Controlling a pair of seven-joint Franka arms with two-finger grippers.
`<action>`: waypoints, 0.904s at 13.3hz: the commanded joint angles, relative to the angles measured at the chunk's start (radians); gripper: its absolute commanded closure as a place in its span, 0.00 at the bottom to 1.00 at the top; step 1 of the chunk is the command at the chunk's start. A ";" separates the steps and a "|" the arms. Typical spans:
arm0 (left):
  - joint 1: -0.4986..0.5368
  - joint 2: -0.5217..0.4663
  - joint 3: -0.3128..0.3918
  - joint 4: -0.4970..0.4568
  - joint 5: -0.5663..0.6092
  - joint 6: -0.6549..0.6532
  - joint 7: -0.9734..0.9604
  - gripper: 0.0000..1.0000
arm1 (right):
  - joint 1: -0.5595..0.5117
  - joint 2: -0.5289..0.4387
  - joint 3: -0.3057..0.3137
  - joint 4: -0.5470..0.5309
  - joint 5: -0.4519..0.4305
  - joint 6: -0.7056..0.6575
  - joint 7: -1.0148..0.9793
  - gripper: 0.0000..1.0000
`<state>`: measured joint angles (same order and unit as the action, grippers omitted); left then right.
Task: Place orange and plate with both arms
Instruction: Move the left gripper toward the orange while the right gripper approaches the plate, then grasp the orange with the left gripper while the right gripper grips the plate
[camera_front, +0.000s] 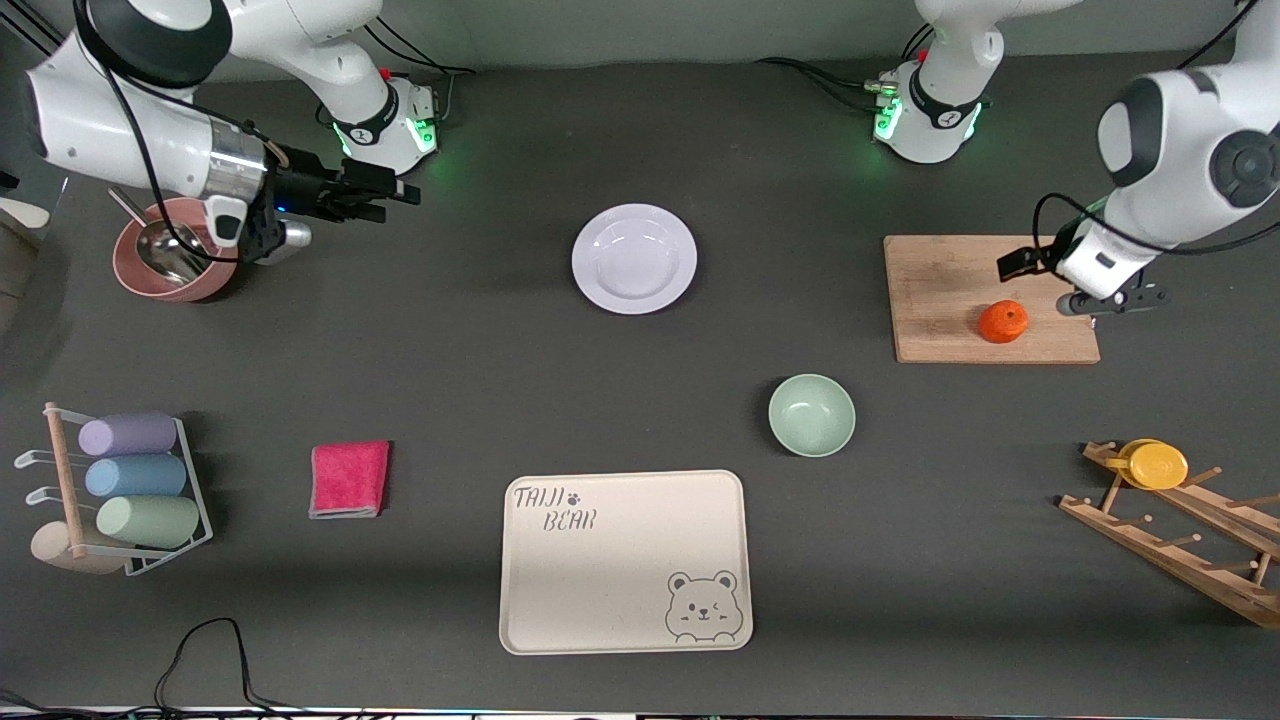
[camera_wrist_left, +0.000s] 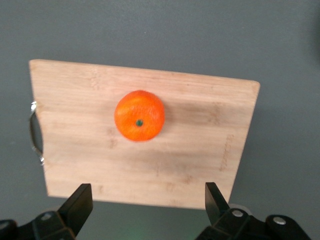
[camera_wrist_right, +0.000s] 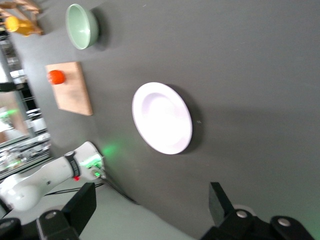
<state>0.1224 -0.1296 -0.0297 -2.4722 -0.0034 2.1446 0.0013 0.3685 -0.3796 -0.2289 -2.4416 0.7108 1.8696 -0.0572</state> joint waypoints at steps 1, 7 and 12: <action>-0.010 0.114 0.008 0.012 -0.004 0.095 -0.010 0.00 | 0.009 0.076 -0.009 -0.040 0.151 0.061 -0.156 0.00; -0.004 0.174 0.013 0.010 0.008 0.161 0.005 0.00 | 0.010 0.255 -0.007 -0.120 0.490 0.114 -0.566 0.00; -0.003 0.197 0.024 -0.045 0.008 0.285 0.057 0.00 | 0.013 0.395 -0.004 -0.166 0.660 0.117 -0.904 0.00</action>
<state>0.1229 0.0634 -0.0141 -2.4954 -0.0011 2.3913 0.0306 0.3689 -0.0301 -0.2295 -2.5964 1.2890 1.9799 -0.8395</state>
